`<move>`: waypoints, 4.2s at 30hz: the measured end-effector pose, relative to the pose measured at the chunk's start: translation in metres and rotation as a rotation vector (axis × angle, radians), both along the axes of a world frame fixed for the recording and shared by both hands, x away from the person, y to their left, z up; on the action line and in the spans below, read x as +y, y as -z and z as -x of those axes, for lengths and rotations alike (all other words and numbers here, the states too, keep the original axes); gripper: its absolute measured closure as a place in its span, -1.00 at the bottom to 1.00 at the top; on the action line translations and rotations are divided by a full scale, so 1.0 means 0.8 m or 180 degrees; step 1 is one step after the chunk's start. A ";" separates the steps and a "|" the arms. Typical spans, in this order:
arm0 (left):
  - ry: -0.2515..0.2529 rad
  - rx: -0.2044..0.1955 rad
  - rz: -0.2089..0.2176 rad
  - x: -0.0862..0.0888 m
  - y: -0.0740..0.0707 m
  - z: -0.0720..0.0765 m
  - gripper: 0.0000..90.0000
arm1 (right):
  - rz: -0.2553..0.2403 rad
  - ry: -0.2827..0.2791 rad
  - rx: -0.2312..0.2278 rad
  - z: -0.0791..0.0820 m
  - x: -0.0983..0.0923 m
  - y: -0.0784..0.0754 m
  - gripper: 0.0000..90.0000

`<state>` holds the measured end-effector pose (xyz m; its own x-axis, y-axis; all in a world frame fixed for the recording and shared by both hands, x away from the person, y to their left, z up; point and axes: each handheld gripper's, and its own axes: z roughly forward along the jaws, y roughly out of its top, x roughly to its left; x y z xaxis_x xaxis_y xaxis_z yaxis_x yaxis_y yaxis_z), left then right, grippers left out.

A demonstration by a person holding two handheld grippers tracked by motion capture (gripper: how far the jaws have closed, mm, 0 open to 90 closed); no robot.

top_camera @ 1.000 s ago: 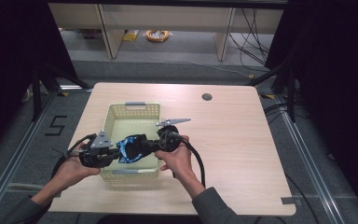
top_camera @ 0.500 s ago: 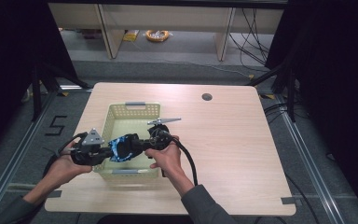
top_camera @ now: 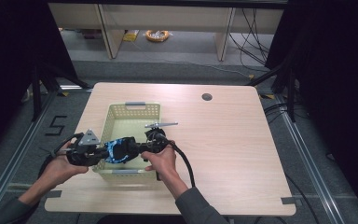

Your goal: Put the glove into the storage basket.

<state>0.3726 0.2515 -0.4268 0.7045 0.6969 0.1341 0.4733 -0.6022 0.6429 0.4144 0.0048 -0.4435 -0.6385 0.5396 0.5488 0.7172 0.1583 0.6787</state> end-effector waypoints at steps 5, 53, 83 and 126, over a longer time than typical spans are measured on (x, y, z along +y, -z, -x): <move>0.0035 -0.0001 -0.0010 -0.011 0.004 -0.001 0.72 | 0.0112 0.0080 0.0066 0.000 -0.010 0.009 0.92; 0.0230 -0.0101 0.0102 -0.043 -0.012 0.024 0.29 | 0.0901 -0.0061 0.0126 0.010 -0.024 0.019 0.88; 0.0215 -0.0118 0.0254 -0.042 -0.021 0.031 0.06 | 0.0993 0.0024 -0.0334 0.003 -0.036 -0.031 0.21; 0.0351 -0.0057 0.1187 -0.107 0.024 0.117 -0.37 | 0.0565 0.0210 -0.0655 0.075 -0.208 -0.005 -0.14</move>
<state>0.2791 0.1657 -0.4457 0.7779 0.6202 -0.1012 0.4054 -0.3723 0.8349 0.3542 -0.1616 -0.4395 -0.6871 0.6597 0.3044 0.5797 0.2452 0.7770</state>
